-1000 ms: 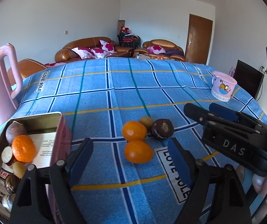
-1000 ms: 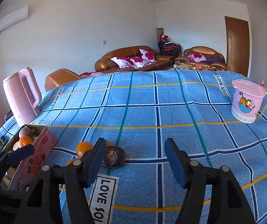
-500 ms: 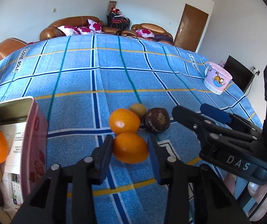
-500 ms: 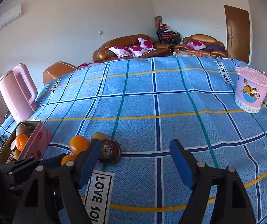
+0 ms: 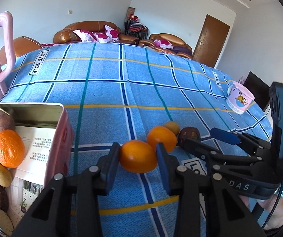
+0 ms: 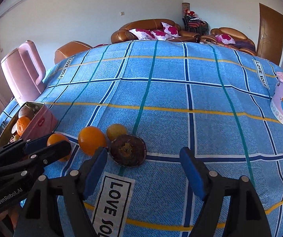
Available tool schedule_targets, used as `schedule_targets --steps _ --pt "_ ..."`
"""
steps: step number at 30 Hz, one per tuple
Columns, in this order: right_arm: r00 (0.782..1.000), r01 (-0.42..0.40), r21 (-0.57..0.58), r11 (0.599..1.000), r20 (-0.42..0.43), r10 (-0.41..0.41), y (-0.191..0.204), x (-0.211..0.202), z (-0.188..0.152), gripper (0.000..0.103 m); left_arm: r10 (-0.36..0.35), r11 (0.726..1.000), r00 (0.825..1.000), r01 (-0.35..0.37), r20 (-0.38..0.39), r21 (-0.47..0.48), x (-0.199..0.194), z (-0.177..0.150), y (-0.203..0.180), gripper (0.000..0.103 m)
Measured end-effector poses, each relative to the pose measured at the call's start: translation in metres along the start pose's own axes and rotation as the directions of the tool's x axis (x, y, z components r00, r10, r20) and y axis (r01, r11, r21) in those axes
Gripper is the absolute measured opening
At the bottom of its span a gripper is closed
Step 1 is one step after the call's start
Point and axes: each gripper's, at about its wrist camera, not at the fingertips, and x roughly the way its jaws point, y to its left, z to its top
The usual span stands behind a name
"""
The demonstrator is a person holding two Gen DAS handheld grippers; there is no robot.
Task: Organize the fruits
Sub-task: 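Grasp an orange with the left tool while the right tool grasps a dark brown round fruit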
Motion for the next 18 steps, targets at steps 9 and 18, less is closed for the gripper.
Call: schedule_targets --steps 9,18 --pt "0.998 -0.019 -0.04 0.999 -0.067 0.017 0.009 0.016 0.003 0.068 0.038 0.999 0.998 -0.04 0.048 0.027 -0.007 0.0 -0.006 0.039" --pt "0.999 -0.024 -0.069 0.997 -0.025 0.022 0.015 0.006 0.001 0.044 0.045 0.999 0.996 -0.046 0.082 0.014 -0.013 0.0 -0.003 0.039"
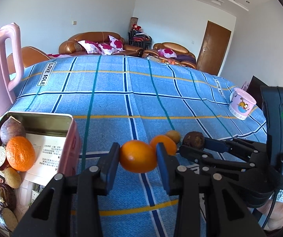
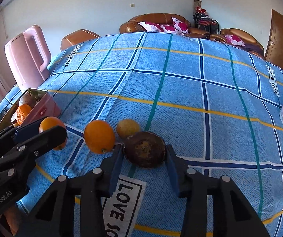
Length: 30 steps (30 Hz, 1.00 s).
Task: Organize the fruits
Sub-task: 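Grasp an orange with the left tool while the right tool grasps a dark brown round fruit, then lift the orange and the brown fruit and carry them toward the tin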
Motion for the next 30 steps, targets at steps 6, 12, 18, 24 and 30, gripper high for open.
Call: schedule_targets --steps 6,12,18,24,30 --pt "0.998 0.002 -0.028 1.0 0.065 -0.001 0.006 -0.013 0.0 0.044 0.01 1.0 1.0 -0.01 0.025 0.012 -0.004 0.0 -0.002 0.039" --pt "0.994 -0.003 -0.042 0.999 0.106 0.007 0.009 -0.022 0.0 0.044 0.023 1.0 0.998 -0.024 0.052 0.016 -0.009 -0.001 -0.003 0.039" --pt "0.987 -0.005 -0.056 0.998 0.158 0.014 0.012 -0.031 -0.001 0.044 0.033 0.999 0.997 -0.035 0.073 0.023 -0.013 -0.002 -0.004 0.039" --pt "0.981 -0.002 -0.064 0.998 0.196 0.015 0.014 -0.037 -0.003 0.044 0.041 0.999 0.995 -0.044 0.096 0.027 -0.017 -0.002 -0.006 0.039" --pt "0.972 -0.002 -0.062 0.998 0.234 0.016 0.014 -0.045 -0.004 0.044 0.043 0.998 0.991 -0.049 0.13 0.04 -0.023 -0.004 -0.009 0.039"
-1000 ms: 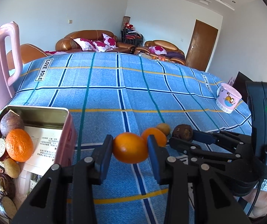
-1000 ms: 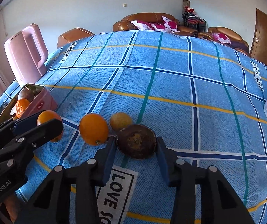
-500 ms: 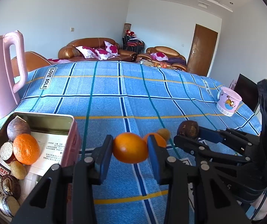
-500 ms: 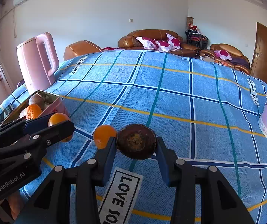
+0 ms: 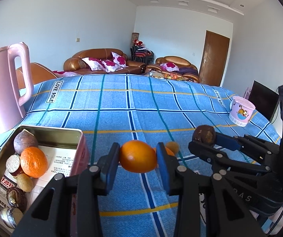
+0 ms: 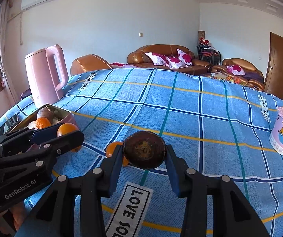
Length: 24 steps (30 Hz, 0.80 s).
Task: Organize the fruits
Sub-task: 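Lift the orange and the brown fruit and carry them toward the tin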
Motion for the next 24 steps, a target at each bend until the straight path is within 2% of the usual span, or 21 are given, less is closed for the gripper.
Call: schedule_targets --steps 24 --pt "0.991 0.013 -0.006 1.0 0.134 -0.012 0.001 -0.026 -0.002 0.044 0.03 0.998 0.993 -0.036 0.11 0.046 -0.02 -0.002 -0.009 0.039"
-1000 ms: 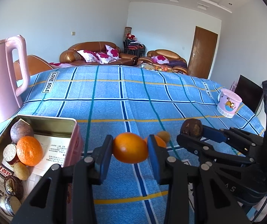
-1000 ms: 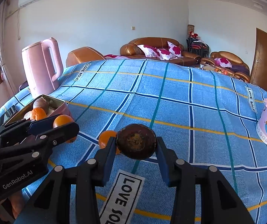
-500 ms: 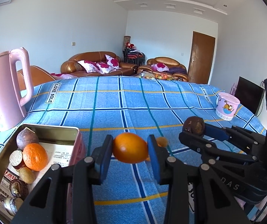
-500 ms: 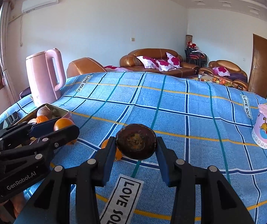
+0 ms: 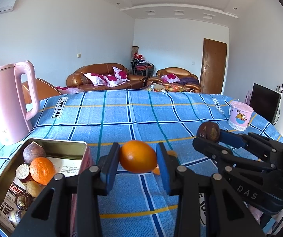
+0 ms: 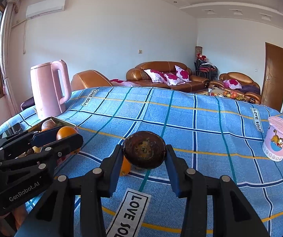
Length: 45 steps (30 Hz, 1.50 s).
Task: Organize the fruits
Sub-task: 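Lift the orange and the brown fruit and carry them toward the tin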
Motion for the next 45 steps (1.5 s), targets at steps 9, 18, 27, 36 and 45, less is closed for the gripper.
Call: schedule_targets --steps 9,18,27,36,45 --pt "0.999 -0.001 0.002 1.0 0.035 0.001 0.0 -0.009 -0.001 0.044 0.019 1.0 0.998 -0.02 0.052 0.017 -0.01 0.0 -0.004 0.039" --pt "0.997 0.005 0.005 1.0 0.083 -0.006 0.0 -0.019 -0.002 0.044 0.033 0.999 0.996 -0.035 0.087 0.027 -0.016 0.0 -0.006 0.039" --pt "0.99 0.017 0.005 1.0 0.138 -0.017 0.0 -0.029 -0.002 0.044 0.06 0.998 0.99 -0.063 0.126 0.023 -0.023 -0.001 -0.006 0.039" --pt "0.983 0.028 0.001 1.0 0.181 -0.027 0.001 -0.038 -0.005 0.044 0.087 0.996 0.985 -0.088 0.147 0.003 -0.028 0.0 -0.002 0.039" --pt "0.986 0.014 -0.017 1.0 0.168 -0.011 0.008 -0.035 -0.005 0.044 0.109 0.994 0.981 -0.112 0.159 0.009 -0.033 -0.001 0.001 0.039"
